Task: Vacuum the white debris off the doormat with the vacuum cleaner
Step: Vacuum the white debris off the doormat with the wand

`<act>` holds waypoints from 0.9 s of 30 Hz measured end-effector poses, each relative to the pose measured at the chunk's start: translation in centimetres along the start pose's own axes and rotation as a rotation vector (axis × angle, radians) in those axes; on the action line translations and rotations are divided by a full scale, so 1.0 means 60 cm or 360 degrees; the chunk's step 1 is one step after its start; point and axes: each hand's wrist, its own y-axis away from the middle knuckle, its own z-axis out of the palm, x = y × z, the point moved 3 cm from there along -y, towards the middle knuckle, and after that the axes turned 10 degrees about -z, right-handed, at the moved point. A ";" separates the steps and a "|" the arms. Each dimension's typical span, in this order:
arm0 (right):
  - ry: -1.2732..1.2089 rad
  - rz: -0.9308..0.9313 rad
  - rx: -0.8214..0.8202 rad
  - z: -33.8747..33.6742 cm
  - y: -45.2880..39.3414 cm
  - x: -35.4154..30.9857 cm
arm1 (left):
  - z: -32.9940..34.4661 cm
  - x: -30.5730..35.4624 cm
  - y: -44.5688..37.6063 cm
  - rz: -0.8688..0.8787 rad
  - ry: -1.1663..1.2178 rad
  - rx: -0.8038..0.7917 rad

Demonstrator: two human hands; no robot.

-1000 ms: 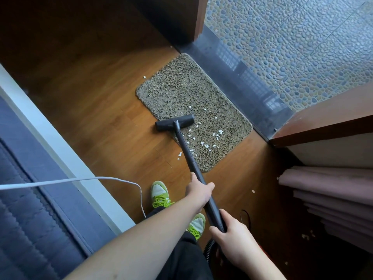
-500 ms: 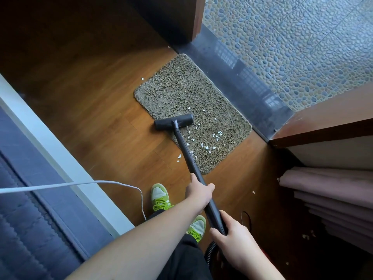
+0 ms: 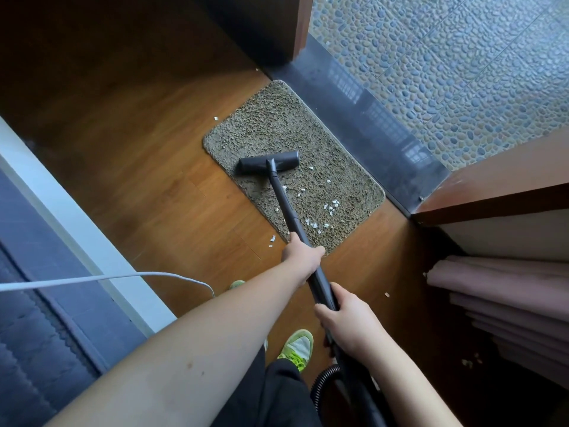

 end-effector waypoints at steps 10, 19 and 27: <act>-0.0026 0.0023 -0.0021 0.004 0.007 0.017 | 0.013 -0.013 0.000 0.0006 0.0000 -0.0017; 0.0061 0.0023 -0.0075 0.009 0.065 0.070 | 0.061 -0.065 0.034 -0.0024 -0.0062 -0.0052; -0.0011 0.0043 -0.0072 0.016 0.099 0.096 | 0.082 -0.091 0.061 -0.0044 -0.0111 -0.0056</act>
